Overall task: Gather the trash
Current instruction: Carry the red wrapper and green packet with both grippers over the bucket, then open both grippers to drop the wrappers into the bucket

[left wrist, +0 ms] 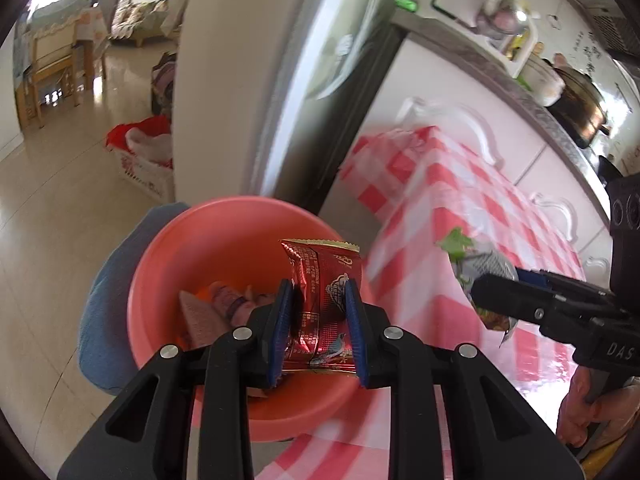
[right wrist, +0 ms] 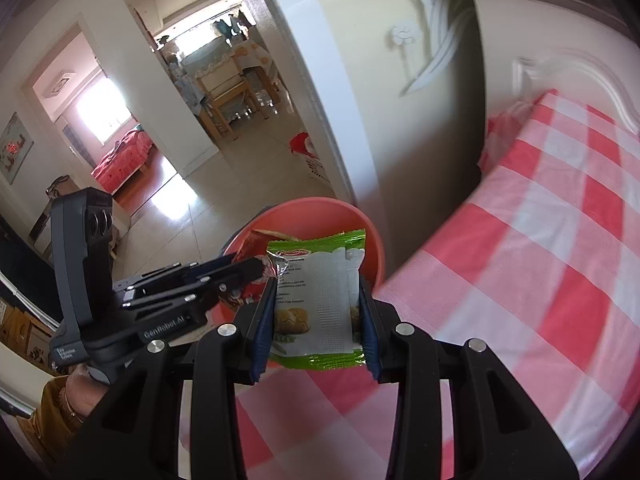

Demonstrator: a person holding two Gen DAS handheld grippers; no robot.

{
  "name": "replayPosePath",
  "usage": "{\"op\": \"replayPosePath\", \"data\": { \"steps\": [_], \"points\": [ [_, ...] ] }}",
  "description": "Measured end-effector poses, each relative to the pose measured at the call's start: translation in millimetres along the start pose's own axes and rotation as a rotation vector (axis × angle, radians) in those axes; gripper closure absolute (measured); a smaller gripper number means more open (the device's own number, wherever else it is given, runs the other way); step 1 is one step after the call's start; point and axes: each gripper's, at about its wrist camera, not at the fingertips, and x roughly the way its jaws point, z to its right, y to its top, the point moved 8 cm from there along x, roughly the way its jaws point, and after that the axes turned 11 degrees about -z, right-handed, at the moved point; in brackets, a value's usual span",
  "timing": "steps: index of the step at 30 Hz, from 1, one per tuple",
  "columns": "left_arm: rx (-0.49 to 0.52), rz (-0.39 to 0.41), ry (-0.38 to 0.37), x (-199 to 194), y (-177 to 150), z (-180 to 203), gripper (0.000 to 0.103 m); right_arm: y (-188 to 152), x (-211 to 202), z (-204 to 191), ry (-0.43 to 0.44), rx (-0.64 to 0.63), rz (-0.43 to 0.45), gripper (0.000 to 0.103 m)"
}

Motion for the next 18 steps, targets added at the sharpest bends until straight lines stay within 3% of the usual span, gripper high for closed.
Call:
{"op": "replayPosePath", "data": {
  "steps": [11,15,18],
  "points": [
    [-0.059,-0.048,0.038,30,-4,-31,0.075,18,54,-10,0.026,-0.016,-0.066,0.063],
    [-0.072,-0.070,0.058,41,-7,-39,0.074,20,53,-7,0.030,-0.002,-0.056,0.049],
    [-0.099,-0.074,0.053,44,-10,-45,0.056,20,44,-2,0.037,0.021,-0.025,0.040]
  ]
}}
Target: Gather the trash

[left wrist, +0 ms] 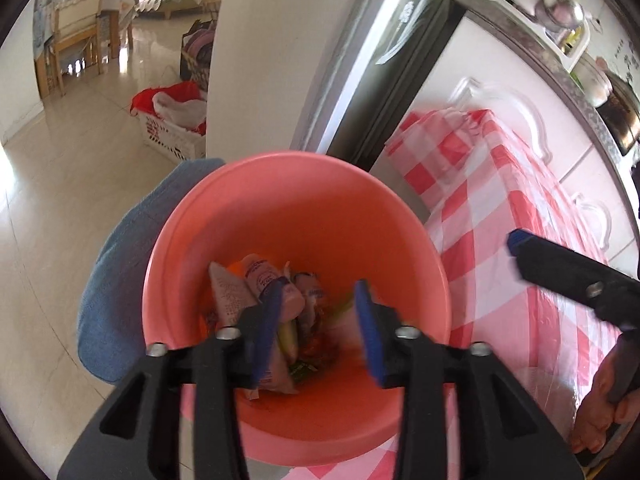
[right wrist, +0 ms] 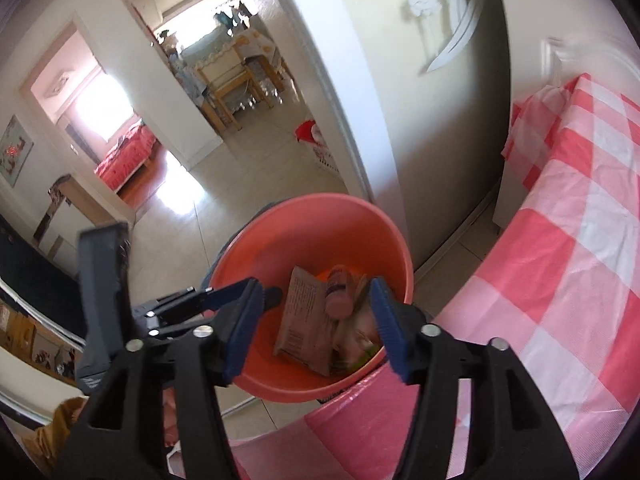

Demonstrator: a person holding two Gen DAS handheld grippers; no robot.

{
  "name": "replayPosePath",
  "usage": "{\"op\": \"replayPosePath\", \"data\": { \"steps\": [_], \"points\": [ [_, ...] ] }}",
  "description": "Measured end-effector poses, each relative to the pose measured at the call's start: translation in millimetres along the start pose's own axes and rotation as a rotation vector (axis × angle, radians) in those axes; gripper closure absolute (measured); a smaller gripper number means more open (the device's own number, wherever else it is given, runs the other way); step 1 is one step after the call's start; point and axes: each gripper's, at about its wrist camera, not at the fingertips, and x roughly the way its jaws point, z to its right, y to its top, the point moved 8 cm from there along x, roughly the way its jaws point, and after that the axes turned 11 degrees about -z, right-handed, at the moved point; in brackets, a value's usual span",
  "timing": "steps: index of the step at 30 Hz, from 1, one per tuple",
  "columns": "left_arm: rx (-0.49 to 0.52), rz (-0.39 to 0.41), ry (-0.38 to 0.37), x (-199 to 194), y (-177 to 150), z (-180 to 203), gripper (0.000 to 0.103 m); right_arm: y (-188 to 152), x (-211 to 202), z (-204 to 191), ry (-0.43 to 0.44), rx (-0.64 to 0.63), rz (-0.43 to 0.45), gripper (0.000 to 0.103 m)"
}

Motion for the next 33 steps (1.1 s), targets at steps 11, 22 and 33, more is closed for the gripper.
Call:
{"op": "replayPosePath", "data": {
  "steps": [11,22,33],
  "points": [
    [0.008,0.091,0.123,-26,10,8,0.012,-16,-55,49,-0.140,0.073,0.136,0.015],
    [0.147,0.199,0.199,-63,28,71,0.007,-45,-102,101,-0.203,0.170,0.212,0.008],
    [0.264,0.259,0.189,-83,25,145,0.007,-74,-171,122,-0.315,0.195,0.347,0.004]
  ]
}}
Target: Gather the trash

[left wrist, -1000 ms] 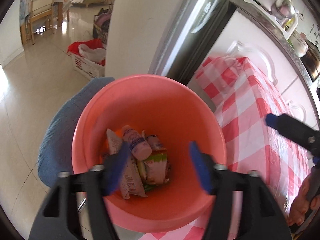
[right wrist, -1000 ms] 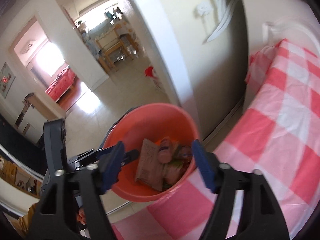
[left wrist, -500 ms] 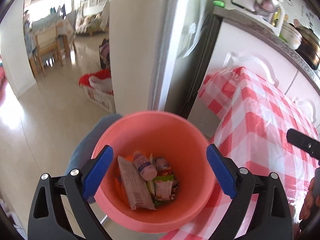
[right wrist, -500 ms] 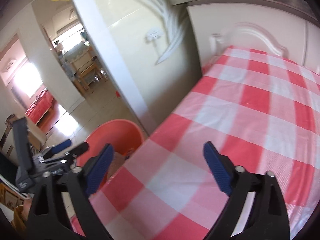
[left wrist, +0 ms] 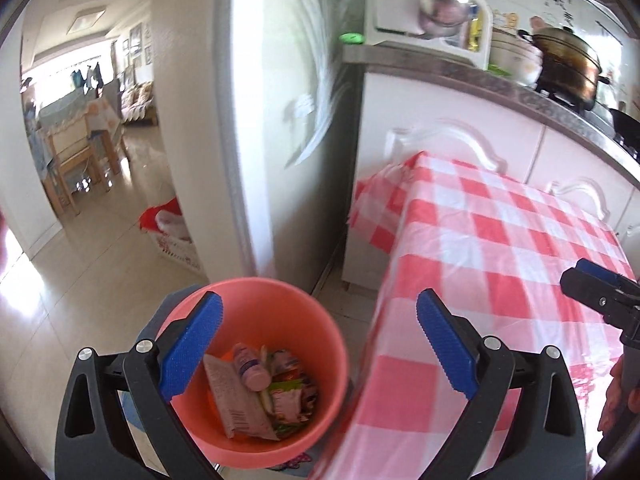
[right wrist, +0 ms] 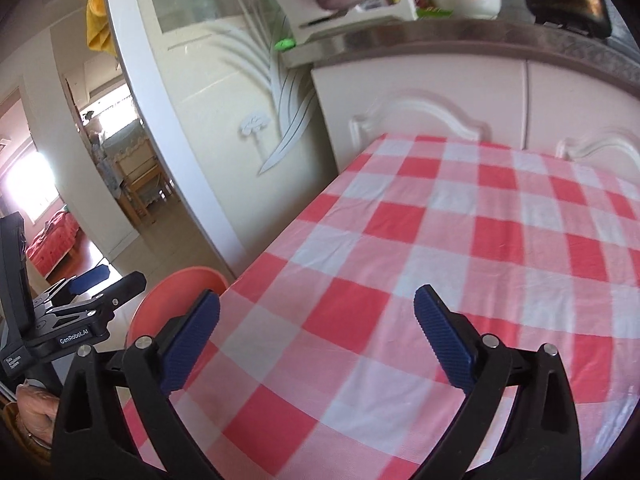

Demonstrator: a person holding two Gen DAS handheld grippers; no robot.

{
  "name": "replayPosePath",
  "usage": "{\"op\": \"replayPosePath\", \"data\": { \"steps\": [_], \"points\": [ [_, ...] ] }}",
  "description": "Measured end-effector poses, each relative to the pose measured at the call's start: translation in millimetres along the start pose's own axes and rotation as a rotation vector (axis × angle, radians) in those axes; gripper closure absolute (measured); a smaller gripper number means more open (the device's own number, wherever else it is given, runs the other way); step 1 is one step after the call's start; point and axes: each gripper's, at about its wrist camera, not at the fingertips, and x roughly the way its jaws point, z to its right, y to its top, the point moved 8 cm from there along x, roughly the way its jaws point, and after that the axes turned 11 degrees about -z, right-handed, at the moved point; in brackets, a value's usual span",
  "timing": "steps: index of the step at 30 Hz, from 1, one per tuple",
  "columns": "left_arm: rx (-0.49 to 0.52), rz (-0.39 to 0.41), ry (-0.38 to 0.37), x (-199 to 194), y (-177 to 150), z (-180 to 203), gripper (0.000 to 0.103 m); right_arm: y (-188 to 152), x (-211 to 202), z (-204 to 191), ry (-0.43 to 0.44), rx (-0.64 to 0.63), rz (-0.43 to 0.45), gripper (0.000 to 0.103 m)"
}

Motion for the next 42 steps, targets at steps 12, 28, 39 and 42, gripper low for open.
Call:
{"op": "replayPosePath", "data": {
  "steps": [12,28,39,42],
  "points": [
    [0.100,0.109,-0.070,-53,19,71,0.006,11,-104,33,-0.158,-0.011,0.225,0.004],
    [0.182,0.246,-0.148,-129,22,143,0.005,-6,-232,61,-0.296,0.065,0.442,0.004],
    [0.234,0.288,-0.204,-163,17,188,0.005,-25,-309,81,-0.410,0.105,0.561,0.004],
    [0.249,0.319,-0.208,-176,17,200,0.005,-28,-324,83,-0.428,0.111,0.582,0.004]
  ]
}}
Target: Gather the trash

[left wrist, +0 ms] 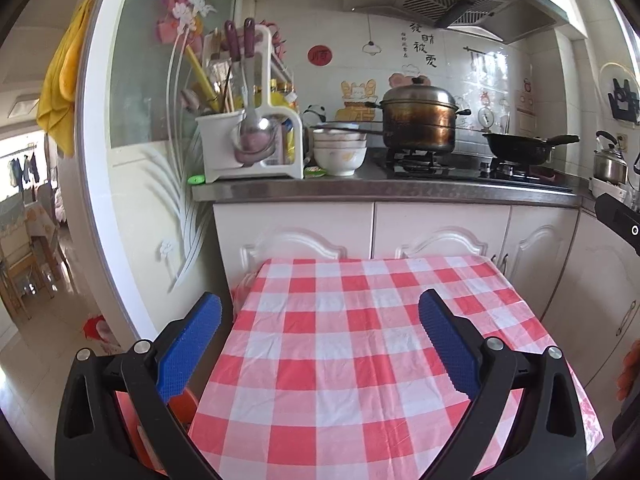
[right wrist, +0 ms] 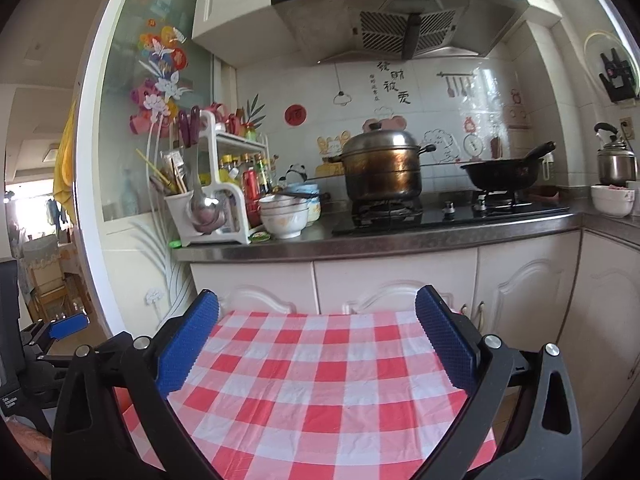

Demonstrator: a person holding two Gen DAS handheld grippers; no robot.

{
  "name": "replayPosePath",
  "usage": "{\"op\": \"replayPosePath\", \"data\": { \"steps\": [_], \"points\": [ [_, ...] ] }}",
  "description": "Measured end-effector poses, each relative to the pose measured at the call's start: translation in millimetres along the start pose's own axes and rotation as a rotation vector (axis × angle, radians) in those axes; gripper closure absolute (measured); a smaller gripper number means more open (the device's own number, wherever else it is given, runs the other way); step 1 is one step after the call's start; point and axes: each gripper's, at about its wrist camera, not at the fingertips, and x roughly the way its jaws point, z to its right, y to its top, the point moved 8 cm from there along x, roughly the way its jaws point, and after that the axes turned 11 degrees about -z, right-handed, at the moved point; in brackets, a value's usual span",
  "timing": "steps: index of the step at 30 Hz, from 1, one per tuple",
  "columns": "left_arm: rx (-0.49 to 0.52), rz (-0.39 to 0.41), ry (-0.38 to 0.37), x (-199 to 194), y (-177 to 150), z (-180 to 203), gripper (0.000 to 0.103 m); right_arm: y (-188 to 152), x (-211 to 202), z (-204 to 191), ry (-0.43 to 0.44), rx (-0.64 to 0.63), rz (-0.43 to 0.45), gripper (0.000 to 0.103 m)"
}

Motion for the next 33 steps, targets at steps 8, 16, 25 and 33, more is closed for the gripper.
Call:
{"op": "replayPosePath", "data": {
  "steps": [8,16,25,33],
  "points": [
    [0.020,0.057,-0.021,-20,17,25,0.005,10,-33,14,-0.070,-0.002,0.058,0.004],
    [0.025,0.121,-0.053,-47,31,40,0.005,22,-60,19,-0.101,0.005,0.110,0.004],
    [0.001,0.165,-0.124,-71,48,43,0.005,31,-86,17,-0.139,-0.011,0.164,0.004],
    [-0.001,0.169,-0.133,-75,50,45,0.005,34,-95,15,-0.154,-0.016,0.177,0.004]
  ]
}}
